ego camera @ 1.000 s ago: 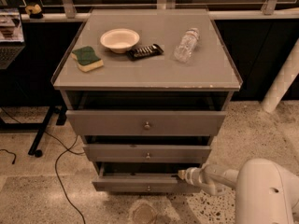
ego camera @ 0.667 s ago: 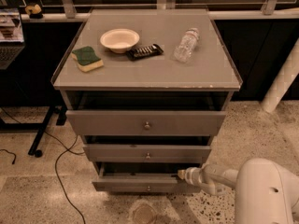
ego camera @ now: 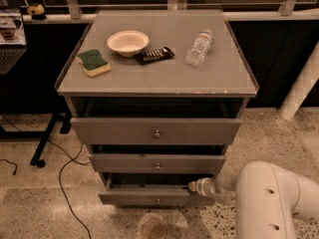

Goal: Open bottom drawer

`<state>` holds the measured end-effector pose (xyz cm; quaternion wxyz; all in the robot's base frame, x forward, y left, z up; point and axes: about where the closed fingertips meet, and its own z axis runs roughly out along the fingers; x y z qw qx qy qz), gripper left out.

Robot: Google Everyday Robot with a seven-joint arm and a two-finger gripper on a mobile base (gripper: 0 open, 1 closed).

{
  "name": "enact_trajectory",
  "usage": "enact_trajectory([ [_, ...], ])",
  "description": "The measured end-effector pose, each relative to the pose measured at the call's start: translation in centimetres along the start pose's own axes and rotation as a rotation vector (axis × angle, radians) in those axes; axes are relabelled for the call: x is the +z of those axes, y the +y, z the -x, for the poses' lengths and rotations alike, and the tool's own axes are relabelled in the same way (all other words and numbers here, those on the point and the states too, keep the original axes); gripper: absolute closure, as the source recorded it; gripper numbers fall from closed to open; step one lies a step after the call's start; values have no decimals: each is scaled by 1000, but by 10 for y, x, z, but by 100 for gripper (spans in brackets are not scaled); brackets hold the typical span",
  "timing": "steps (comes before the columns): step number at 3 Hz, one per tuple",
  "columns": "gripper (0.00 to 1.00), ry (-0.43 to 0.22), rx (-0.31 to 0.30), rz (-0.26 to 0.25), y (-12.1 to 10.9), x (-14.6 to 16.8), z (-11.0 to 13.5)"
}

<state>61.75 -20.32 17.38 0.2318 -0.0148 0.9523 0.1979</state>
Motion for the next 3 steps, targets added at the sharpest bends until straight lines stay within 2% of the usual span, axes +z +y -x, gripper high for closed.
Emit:
enact_trajectory([
  [1, 100, 28, 18, 3, -6, -2, -7],
  [2, 100, 49, 78, 13, -19, -15, -17],
  [3, 100, 15, 114, 35, -27, -36, -26],
])
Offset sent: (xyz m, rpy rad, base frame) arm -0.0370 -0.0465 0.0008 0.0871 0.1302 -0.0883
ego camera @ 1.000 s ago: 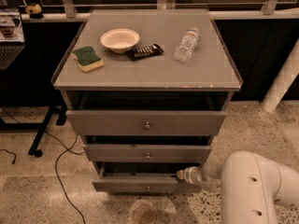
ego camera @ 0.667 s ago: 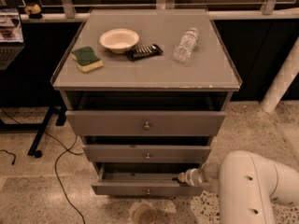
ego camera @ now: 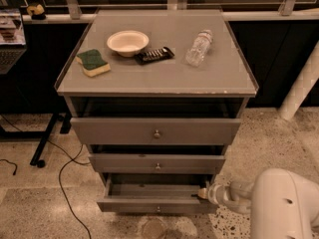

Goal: Open bottom drawer

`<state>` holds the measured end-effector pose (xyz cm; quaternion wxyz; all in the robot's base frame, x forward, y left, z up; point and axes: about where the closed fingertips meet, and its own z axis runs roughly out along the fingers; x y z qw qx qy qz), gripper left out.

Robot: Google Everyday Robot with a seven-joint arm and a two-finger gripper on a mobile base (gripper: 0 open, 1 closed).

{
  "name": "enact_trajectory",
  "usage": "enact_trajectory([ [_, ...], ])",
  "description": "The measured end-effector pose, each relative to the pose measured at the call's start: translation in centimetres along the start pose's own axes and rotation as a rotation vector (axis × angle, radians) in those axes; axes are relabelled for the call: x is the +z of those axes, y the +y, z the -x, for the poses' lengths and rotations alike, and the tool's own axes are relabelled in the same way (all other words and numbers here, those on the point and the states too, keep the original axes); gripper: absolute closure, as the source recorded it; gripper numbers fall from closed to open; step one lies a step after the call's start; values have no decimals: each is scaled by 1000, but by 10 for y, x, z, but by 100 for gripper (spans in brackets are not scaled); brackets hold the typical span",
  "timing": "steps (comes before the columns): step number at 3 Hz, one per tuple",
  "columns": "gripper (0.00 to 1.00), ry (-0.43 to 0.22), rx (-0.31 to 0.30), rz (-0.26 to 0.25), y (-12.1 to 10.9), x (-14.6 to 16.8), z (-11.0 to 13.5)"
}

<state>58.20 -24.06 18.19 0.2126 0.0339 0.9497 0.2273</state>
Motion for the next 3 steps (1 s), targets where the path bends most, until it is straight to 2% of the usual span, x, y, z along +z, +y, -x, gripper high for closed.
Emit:
enact_trajectory([
  [1, 100, -61, 4, 54, 2, -17, -12],
  [3, 100, -81, 4, 63, 6, -18, -9],
])
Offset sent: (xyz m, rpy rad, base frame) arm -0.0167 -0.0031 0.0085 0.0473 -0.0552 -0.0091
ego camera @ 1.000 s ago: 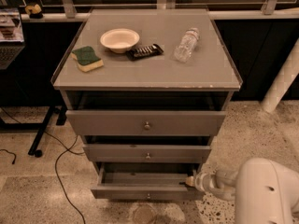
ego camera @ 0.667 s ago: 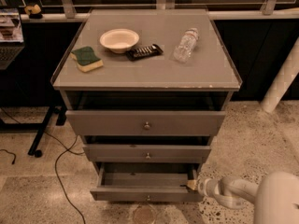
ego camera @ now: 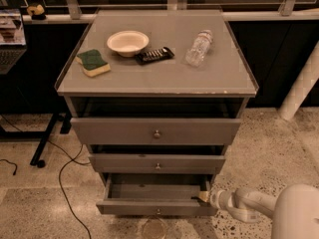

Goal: Open bottom drawer

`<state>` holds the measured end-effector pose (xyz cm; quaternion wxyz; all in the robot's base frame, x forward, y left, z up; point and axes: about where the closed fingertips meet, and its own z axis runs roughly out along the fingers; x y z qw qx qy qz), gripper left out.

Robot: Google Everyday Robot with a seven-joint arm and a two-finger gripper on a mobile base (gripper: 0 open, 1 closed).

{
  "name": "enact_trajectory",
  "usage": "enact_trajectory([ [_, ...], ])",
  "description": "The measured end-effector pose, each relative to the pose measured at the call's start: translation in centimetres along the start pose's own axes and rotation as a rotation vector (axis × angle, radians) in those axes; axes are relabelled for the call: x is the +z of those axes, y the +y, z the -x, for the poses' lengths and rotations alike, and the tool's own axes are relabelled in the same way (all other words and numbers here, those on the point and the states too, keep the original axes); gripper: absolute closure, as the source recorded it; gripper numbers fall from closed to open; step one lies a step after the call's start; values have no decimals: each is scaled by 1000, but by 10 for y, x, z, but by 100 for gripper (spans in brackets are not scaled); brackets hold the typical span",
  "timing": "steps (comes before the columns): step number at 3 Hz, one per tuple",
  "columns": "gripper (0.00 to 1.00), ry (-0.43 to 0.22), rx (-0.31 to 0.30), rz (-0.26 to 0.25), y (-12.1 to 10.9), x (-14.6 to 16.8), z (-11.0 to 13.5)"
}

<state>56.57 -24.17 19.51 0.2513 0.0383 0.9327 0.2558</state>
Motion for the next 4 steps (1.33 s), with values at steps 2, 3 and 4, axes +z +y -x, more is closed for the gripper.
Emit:
enact_trajectory([
  [2, 100, 53, -54, 10, 17, 25, -3],
  [3, 100, 85, -47, 13, 14, 26, -16],
  [4, 100, 108, -40, 15, 11, 10, -32],
])
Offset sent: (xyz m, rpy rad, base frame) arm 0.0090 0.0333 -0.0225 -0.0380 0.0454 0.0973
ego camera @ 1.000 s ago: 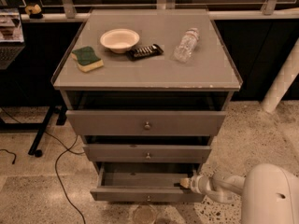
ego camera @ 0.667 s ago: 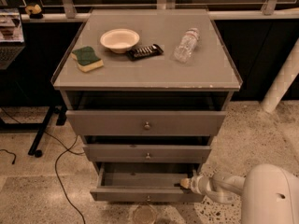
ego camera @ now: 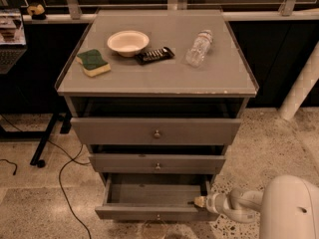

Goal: Open bottom drawer

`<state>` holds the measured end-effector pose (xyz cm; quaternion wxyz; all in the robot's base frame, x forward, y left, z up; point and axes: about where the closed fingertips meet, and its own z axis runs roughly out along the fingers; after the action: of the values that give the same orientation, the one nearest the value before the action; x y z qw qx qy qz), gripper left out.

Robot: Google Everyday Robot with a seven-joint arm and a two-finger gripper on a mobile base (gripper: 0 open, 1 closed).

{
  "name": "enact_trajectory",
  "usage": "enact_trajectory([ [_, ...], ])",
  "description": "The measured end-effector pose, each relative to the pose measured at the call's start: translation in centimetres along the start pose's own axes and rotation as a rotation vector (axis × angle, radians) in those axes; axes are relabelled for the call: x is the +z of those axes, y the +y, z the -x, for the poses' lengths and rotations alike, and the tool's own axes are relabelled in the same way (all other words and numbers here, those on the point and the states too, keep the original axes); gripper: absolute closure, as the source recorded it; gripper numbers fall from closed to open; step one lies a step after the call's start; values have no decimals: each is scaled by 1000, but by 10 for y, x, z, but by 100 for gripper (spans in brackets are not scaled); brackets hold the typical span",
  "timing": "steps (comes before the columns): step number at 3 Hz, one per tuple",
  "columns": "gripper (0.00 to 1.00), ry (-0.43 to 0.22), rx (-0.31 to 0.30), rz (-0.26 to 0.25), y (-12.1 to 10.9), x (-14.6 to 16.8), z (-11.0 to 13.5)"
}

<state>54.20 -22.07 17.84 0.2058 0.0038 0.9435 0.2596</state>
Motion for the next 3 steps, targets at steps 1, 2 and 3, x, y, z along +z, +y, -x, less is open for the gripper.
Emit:
enact_trajectory([
  [1, 100, 62, -77, 28, 6, -15, -19],
  [2, 100, 122, -145, 68, 12, -23, -33],
  [3, 100, 126, -145, 73, 14, -23, -34],
])
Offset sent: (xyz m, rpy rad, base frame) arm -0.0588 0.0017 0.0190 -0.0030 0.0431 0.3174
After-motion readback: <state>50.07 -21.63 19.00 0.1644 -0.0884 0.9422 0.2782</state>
